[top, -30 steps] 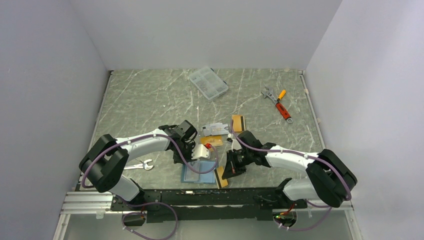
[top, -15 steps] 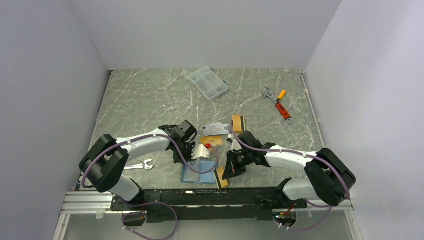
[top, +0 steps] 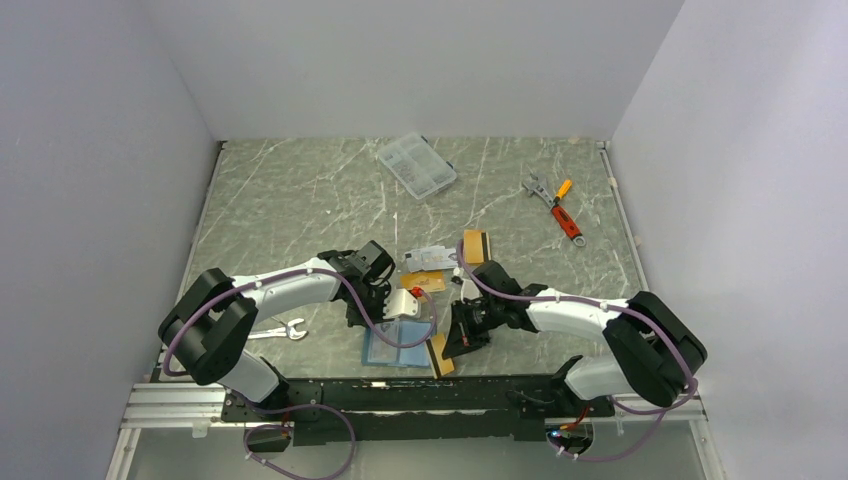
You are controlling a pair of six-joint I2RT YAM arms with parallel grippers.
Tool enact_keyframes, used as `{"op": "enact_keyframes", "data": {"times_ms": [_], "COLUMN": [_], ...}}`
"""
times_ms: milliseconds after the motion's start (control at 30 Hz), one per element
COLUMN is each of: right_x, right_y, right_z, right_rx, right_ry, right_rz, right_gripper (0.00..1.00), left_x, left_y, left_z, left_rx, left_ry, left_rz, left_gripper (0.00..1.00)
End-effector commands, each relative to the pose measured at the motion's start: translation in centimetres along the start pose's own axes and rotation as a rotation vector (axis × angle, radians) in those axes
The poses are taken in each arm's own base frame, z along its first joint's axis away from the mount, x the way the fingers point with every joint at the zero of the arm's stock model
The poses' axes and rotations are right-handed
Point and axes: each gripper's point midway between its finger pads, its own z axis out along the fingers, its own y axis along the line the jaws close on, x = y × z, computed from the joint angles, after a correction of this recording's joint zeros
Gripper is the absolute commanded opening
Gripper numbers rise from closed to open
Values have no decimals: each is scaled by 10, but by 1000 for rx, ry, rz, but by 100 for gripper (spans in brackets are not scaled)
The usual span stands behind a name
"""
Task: Put the credit cards into the card holder
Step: Insert the credit card into the card holder.
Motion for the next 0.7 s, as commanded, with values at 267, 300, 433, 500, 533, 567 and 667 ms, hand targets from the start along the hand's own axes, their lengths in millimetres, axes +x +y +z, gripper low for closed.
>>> {"op": "enact_keyframes", "data": {"times_ms": [267, 300, 433, 500, 533, 567, 667], "right_x": [-14, -14, -18, -20, -20, -20, -22], "right_y": [12, 13, 15, 16, 16, 16, 18], "right_z": [-1, 0, 2, 3, 4, 5, 7], "right_rx": [-24, -27, -36, -43, -45, -46, -54], "right_ry": [-29, -28, -25, -25, -22, -18, -16], "right_rz": [-51, -52, -54, -57, -56, -57, -59], "right_gripper": [0, 0, 0, 0, 0, 0, 0], "left_x": [4, 4, 4, 4, 4, 4, 4], "left_y": [0, 1, 0, 0, 0, 0, -1], "left_z": [2, 1, 1, 0, 0, 0, 0], "left_rx": [12, 11, 11, 13, 13, 10, 12], "left_ry": [33, 33, 35, 36, 37, 36, 35], "left_rz": [12, 12, 13, 12, 12, 13, 13], "left_gripper": [18, 18, 17, 17, 17, 17, 17]}}
